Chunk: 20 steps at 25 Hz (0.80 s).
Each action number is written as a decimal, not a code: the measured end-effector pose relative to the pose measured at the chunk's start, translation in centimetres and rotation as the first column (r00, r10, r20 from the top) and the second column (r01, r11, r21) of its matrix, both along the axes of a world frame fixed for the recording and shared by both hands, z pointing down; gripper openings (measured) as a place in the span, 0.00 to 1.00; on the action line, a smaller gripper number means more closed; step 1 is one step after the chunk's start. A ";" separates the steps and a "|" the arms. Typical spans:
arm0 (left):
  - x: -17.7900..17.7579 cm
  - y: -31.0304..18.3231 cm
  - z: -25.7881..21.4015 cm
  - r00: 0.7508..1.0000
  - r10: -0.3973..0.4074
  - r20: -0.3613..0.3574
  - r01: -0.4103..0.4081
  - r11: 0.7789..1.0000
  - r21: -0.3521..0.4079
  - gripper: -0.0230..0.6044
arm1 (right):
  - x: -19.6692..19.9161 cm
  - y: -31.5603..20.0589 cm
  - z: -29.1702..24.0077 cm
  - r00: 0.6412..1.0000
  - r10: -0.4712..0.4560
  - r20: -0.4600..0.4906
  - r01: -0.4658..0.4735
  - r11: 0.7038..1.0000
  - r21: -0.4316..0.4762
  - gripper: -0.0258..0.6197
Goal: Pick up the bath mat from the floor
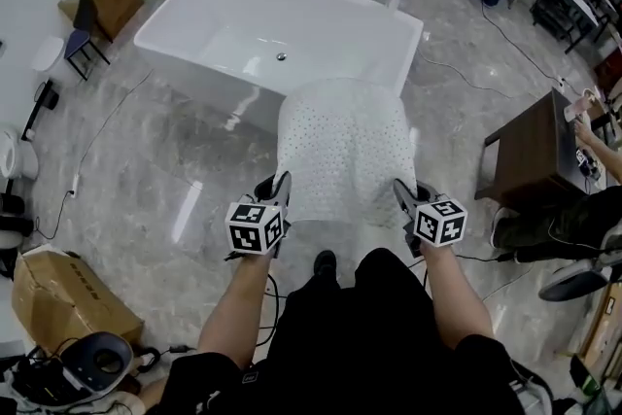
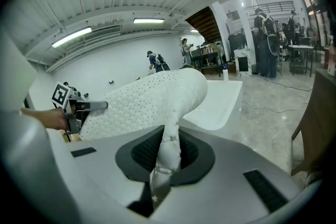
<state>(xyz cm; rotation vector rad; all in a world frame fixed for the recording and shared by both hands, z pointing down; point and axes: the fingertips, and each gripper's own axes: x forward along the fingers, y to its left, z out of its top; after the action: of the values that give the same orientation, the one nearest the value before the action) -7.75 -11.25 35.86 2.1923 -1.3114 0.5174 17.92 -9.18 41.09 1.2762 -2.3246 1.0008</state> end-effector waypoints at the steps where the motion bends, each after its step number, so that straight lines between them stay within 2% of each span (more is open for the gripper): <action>1: -0.1 -0.3 -0.6 1.000 -0.004 0.004 0.004 1.000 0.011 0.10 | -0.2 -0.3 -0.5 1.000 -0.001 0.014 0.000 1.000 0.007 0.10; 7: 1.1 -2.4 -3.2 1.000 -0.008 0.013 0.007 0.999 0.046 0.10 | -0.2 -3.1 -3.0 0.998 -0.026 0.054 0.023 0.998 0.066 0.10; 16: 3.3 -7.8 -6.0 0.996 -0.080 0.042 0.076 0.994 0.084 0.10 | 2.0 -9.6 -5.9 0.993 -0.104 0.054 0.092 0.978 0.187 0.10; 20: 5.2 -9.7 -6.6 0.993 -0.104 0.051 0.098 0.990 0.105 0.10 | 3.0 -12.1 -6.0 0.988 -0.129 0.081 0.110 0.974 0.199 0.10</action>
<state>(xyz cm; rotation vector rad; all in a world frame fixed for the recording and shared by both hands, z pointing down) -2.58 -21.00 29.26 2.1934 -1.5008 0.4858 20.92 -21.32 35.10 1.1625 -2.5904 0.8287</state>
